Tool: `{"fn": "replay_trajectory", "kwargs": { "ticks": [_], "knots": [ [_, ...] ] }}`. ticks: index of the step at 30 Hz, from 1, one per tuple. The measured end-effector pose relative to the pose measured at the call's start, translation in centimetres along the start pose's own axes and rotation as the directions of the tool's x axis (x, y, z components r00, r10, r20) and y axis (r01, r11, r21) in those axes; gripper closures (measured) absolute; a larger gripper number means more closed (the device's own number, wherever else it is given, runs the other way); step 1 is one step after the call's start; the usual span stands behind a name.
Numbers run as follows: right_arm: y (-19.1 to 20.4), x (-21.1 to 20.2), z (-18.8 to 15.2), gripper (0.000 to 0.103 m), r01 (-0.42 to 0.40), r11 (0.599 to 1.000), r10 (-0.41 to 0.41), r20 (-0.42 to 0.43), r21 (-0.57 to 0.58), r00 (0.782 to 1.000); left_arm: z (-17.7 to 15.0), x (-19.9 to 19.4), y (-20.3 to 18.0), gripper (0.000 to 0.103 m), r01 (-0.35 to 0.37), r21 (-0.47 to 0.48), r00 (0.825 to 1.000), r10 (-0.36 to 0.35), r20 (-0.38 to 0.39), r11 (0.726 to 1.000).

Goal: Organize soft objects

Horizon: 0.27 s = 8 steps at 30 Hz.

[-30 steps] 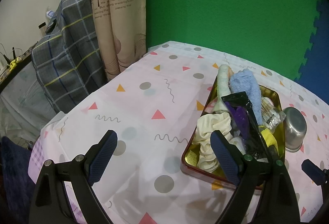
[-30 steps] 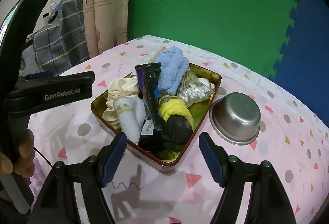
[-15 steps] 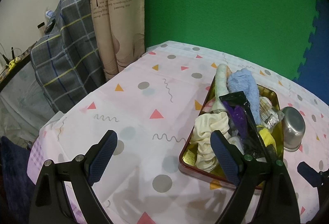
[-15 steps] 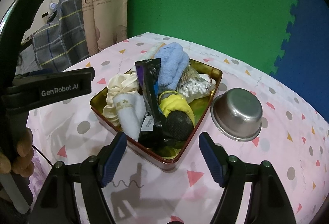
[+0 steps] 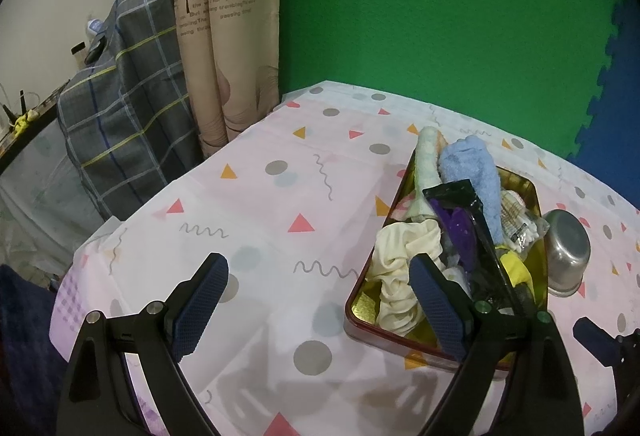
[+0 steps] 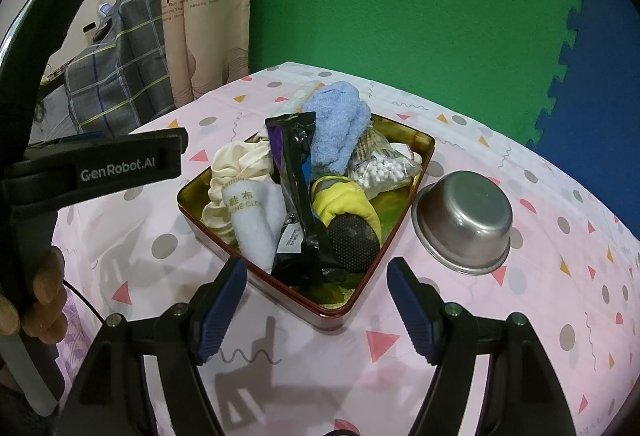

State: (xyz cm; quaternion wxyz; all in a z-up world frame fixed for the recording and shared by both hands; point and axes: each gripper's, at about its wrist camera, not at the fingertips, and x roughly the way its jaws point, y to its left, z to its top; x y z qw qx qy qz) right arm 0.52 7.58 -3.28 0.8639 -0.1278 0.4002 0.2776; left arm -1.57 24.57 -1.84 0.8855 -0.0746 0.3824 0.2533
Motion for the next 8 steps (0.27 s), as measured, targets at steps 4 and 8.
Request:
{"fn": "replay_trajectory", "kwargs": {
  "ticks": [4,8],
  "knots": [
    [0.03,-0.05,-0.09,0.028,-0.001,1.0,0.001,-0.001,0.0,1.0,-0.09,-0.04,-0.16,0.013,0.009,0.006,1.0,-0.009,0.006,1.0],
    [0.06,-0.06,-0.14,0.028,-0.001,1.0,0.001,0.001,-0.001,1.0,-0.05,-0.13,-0.3,0.013,0.008,0.014,1.0,-0.008,0.008,1.0]
  ]
}}
